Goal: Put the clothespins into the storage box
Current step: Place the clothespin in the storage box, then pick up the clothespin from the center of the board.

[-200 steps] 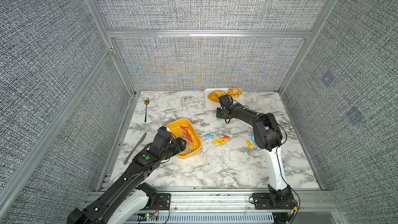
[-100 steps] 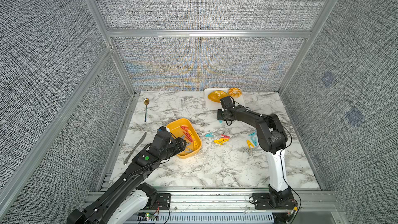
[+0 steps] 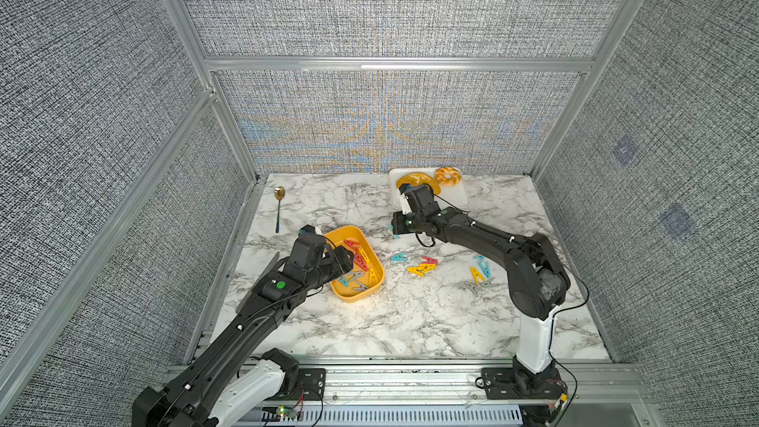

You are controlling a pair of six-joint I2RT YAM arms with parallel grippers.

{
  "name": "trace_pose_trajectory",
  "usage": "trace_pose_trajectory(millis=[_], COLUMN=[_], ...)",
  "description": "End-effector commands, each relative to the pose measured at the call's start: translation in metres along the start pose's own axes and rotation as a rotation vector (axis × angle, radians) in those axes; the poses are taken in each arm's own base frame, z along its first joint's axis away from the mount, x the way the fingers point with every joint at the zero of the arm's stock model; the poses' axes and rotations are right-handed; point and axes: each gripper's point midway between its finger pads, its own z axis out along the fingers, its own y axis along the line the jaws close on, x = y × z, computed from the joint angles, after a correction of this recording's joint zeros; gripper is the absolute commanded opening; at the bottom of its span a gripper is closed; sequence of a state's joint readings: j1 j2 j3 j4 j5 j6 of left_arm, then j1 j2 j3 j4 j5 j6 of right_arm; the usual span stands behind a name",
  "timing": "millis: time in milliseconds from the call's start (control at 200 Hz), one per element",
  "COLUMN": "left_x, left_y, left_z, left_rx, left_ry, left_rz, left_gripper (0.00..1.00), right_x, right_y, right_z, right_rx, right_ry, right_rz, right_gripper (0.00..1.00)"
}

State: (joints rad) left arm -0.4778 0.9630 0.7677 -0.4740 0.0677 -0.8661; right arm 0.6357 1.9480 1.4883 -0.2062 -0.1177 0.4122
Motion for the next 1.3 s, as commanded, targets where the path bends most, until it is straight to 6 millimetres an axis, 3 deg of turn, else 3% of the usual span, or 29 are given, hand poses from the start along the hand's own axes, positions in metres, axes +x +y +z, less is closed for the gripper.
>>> trace_pose_trajectory(millis=[0, 180, 265, 360, 530, 656, 861, 1056, 1291], left_x=[-0.009, -0.018, -0.017, -0.012, 0.0, 0.01, 0.023, 0.039, 0.056], left_y=[0.003, 0.019, 0.024, 0.029, 0.035, 0.029, 0.016, -0.004, -0.019], left_z=[0.001, -0.001, -0.004, -0.007, -0.008, -0.003, 0.011, 0.022, 0.031], left_rx=[-0.003, -0.029, -0.034, -0.036, -0.025, 0.022, 0.07, 0.104, 0.13], left_ry=[0.005, -0.006, -0.011, -0.009, 0.007, 0.058, 0.131, 0.164, 0.195], left_rz=[-0.004, -0.055, -0.067, -0.074, -0.091, -0.082, -0.065, -0.024, 0.0], left_gripper=[0.8, 0.79, 0.8, 0.8, 0.79, 0.79, 0.75, 0.74, 0.74], right_x=[0.001, 0.01, 0.01, 0.005, -0.001, -0.001, 0.011, 0.041, 0.079], right_y=[0.043, 0.104, 0.122, 0.127, 0.115, 0.088, 0.016, -0.045, -0.094], right_z=[-0.002, 0.006, 0.007, 0.005, -0.006, -0.021, -0.039, -0.039, -0.031], right_rx=[-0.121, -0.26, -0.311, -0.326, -0.286, -0.208, -0.017, 0.158, 0.322], right_ry=[0.011, 0.055, 0.062, 0.049, 0.016, -0.014, -0.013, 0.076, 0.187], right_rz=[-0.035, -0.083, -0.094, -0.096, -0.107, -0.109, -0.11, -0.169, -0.25], right_gripper=[0.06, 0.21, 0.29, 0.34, 0.33, 0.31, 0.28, 0.26, 0.26])
